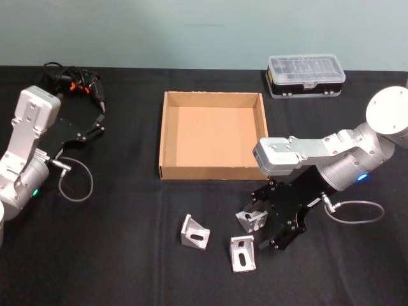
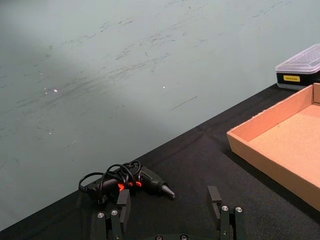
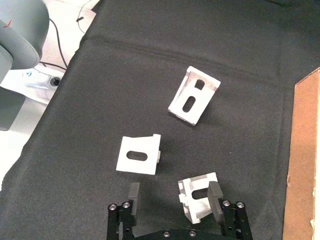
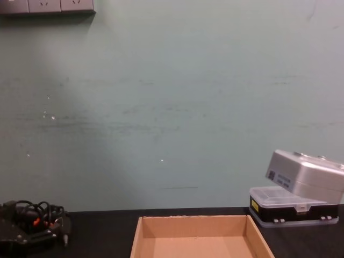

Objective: Use one hand to pick up the angle iron from the table and place it into the box.

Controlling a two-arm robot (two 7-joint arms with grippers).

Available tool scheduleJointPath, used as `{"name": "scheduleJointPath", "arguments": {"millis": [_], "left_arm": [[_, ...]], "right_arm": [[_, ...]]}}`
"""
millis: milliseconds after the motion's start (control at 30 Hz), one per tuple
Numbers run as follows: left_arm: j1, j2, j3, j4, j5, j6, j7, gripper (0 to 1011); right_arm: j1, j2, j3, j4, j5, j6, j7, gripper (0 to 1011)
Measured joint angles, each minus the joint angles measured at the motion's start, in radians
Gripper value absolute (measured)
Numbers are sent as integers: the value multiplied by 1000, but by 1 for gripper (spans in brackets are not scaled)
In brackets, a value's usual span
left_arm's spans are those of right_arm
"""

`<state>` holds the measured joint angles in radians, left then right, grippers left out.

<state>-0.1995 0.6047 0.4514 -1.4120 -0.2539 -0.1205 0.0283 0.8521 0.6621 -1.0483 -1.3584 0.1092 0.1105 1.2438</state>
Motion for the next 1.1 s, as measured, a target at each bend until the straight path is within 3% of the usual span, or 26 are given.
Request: {"name": "scheduleJointPath", "arguments": {"millis": [833,933,1100], "left_arm": [[0,0,0,0,0,0,0,1000],[0,0,0,0,0,0,0,1000],[0,0,0,0,0,0,0,1000]], "right_arm": [[7,6,-21,9,26,-16,-41,112],[6,7,-22,6,25,-17,-45,62],[2,11,-21,-5,25,-17,-53,62]]}}
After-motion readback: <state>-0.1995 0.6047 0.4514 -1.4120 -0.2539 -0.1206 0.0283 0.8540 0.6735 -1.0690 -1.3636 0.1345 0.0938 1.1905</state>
